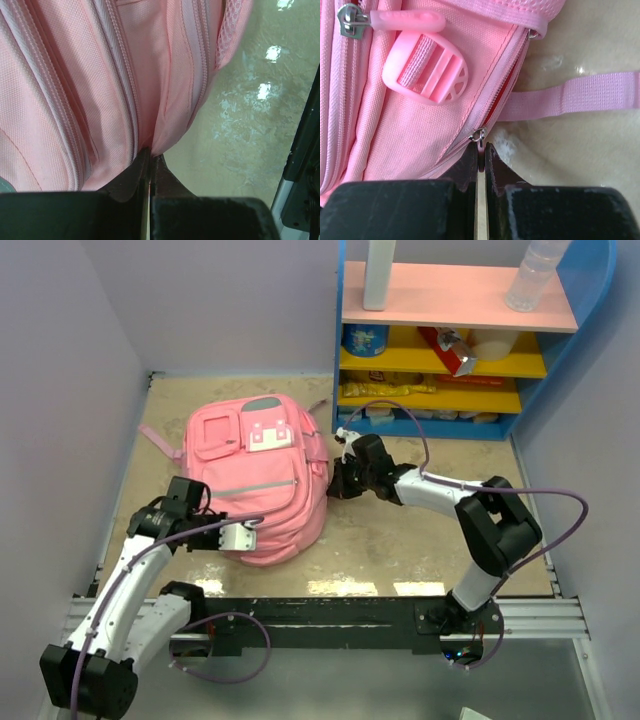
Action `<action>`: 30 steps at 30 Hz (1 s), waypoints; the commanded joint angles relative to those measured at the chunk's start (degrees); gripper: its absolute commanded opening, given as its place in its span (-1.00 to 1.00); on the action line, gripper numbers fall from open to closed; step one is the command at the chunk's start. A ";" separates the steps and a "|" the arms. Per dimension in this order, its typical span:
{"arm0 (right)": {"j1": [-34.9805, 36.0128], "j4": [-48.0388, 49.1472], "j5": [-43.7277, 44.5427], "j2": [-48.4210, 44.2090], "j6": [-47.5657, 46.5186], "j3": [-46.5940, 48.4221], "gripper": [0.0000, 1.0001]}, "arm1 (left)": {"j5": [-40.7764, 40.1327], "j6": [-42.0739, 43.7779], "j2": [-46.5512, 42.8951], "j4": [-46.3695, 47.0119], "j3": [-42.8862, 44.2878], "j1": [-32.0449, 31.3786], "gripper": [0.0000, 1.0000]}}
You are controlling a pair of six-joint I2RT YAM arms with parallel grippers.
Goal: Pack the student bag
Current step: Zip the student bag at the center of the board, then adjust the student bag at the center of the board.
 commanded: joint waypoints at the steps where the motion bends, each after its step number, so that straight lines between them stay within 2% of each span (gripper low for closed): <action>1: -0.88 2.89 4.65 1.97 -2.84 5.04 -1.00 | -2.62 1.82 3.28 -4.46 5.33 3.57 -1.00; 4: -1.06 4.56 8.33 2.41 -3.02 5.48 -1.00 | -0.60 1.65 5.39 -5.61 7.54 4.45 -1.00; 10: -1.85 4.56 11.08 6.27 -3.19 11.71 -0.99 | -1.83 1.91 6.10 -6.31 6.83 4.63 -1.00; 14: -1.76 4.21 12.48 7.33 -1.97 14.71 -0.78 | 1.42 0.59 7.68 -6.58 8.24 4.71 -1.00; 15: -1.85 4.12 12.22 7.42 -1.79 15.15 -0.67 | 4.12 0.68 8.64 -8.23 9.20 4.63 -1.00; 17: -1.85 2.46 12.13 7.86 -1.17 17.68 -0.60 | 7.56 1.38 13.47 -10.08 11.13 4.45 -1.00; 20: -1.93 -0.18 12.74 8.74 -0.21 20.94 -0.25 | 12.67 -0.81 19.54 -11.15 16.93 2.00 -1.00; 21: -1.93 -2.36 12.92 9.52 -0.03 21.82 -0.05 | 12.94 -1.42 20.24 -10.36 19.12 -2.10 -1.00; 23: -2.02 -5.70 13.88 10.67 -0.03 25.67 0.22 | 12.33 -5.37 21.57 -7.64 20.89 -7.74 -0.98; 24: -1.85 -8.07 13.89 10.85 -0.12 26.48 0.42 | 13.11 -6.60 23.40 -5.72 23.25 -12.55 -0.94; 25: -2.02 -8.70 15.28 10.24 -0.20 26.84 0.52 | 13.90 -8.96 24.81 -4.91 24.92 -14.60 -0.87; 26: -2.02 -8.88 15.82 9.36 -0.20 26.15 0.68 | 14.69 -10.21 26.48 -4.47 26.68 -16.36 -0.68; 27: -2.02 -8.71 16.61 7.96 -0.12 25.27 0.91 | 15.74 -11.70 28.41 -3.60 30.79 -18.73 -0.61; 28: -2.20 -8.80 17.14 5.60 -0.03 24.56 0.97 | 16.62 -13.63 32.17 -3.59 33.18 -19.36 -0.59; 30: -2.29 -9.50 17.40 2.86 -0.03 22.45 0.97 | 19.78 -15.05 36.83 -2.98 39.77 -19.72 -0.56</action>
